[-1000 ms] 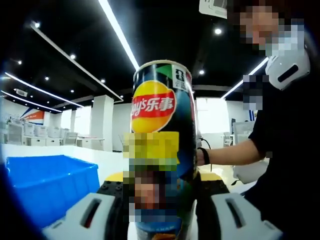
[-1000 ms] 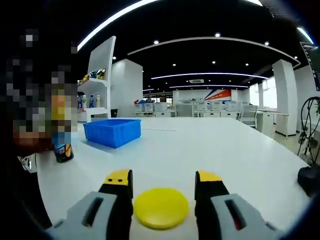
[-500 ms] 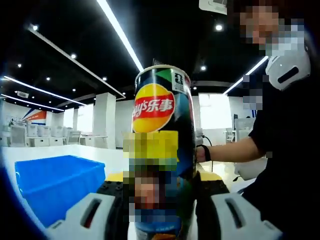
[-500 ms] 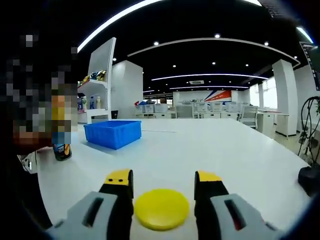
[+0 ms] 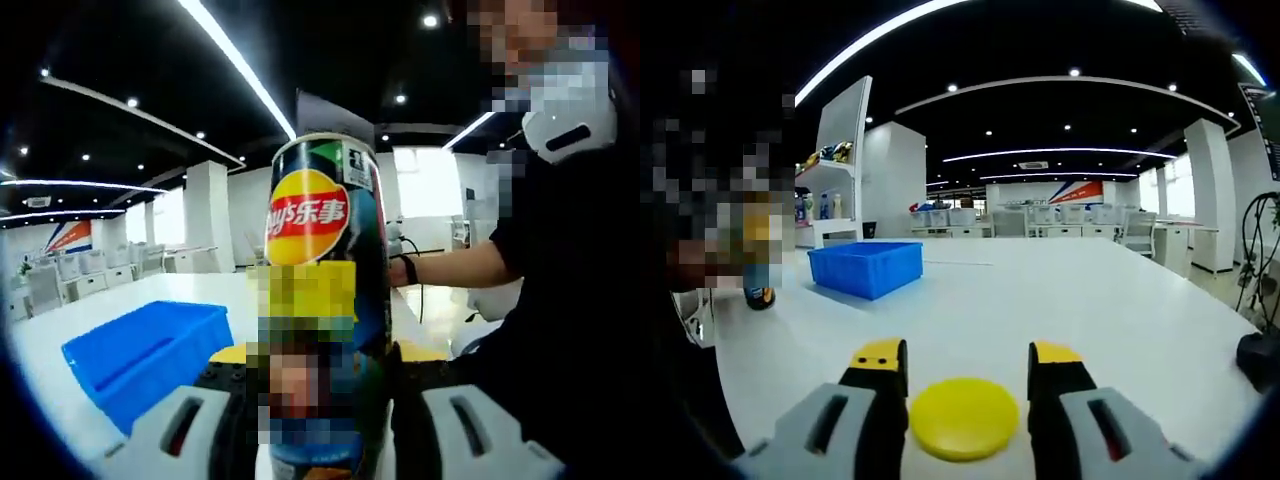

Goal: Open the lid of the chip container on the table, take out the chips, place them into the box in front of the container, and close the lid

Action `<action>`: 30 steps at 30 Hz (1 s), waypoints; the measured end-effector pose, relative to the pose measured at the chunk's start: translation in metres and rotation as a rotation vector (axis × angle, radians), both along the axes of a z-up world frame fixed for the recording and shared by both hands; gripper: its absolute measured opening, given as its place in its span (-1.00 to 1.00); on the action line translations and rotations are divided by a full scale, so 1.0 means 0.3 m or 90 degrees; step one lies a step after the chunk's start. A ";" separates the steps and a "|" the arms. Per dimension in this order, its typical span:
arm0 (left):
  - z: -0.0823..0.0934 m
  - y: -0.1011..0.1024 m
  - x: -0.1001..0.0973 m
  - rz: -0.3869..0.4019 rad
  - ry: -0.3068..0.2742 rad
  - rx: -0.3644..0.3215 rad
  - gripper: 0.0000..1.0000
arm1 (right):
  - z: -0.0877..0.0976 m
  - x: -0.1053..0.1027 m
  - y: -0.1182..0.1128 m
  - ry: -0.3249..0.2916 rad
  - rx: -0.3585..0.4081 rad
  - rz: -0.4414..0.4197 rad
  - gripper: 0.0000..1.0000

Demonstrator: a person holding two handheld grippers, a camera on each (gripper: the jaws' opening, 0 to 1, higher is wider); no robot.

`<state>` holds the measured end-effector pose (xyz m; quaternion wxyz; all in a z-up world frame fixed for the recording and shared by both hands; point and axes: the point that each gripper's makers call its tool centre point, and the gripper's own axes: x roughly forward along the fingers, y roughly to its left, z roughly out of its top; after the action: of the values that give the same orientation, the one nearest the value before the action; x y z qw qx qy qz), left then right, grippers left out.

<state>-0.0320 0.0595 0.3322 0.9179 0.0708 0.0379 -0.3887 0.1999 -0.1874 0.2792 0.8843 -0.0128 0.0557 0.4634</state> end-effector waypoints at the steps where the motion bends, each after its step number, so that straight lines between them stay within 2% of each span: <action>1: -0.003 0.006 -0.005 -0.001 0.005 0.011 0.00 | 0.000 -0.001 0.000 0.000 0.000 0.000 -0.09; 6: -0.015 0.029 -0.024 -0.009 0.028 0.050 0.00 | 0.006 -0.008 0.002 -0.001 0.005 0.001 -0.10; 16: -0.033 0.040 -0.034 -0.009 0.038 0.104 0.00 | 0.009 -0.011 0.002 -0.001 0.010 0.002 -0.11; 24: -0.060 0.079 -0.035 0.015 0.035 0.197 0.00 | 0.011 -0.013 0.001 -0.004 0.012 0.002 -0.11; 26: -0.070 0.087 -0.038 0.019 0.036 0.227 0.00 | 0.015 -0.018 0.002 -0.004 0.014 0.001 -0.12; 28: -0.088 0.102 -0.039 0.025 0.036 0.274 0.00 | 0.015 -0.019 0.003 -0.004 0.014 0.001 -0.12; 30: -0.099 0.101 -0.044 0.023 0.041 0.286 0.00 | 0.015 -0.019 0.003 -0.004 0.014 0.001 -0.12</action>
<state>-0.0452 0.0899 0.3024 0.8841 0.2604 0.1540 -0.3562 0.1941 -0.1865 0.2837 0.8841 -0.0045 0.0474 0.4649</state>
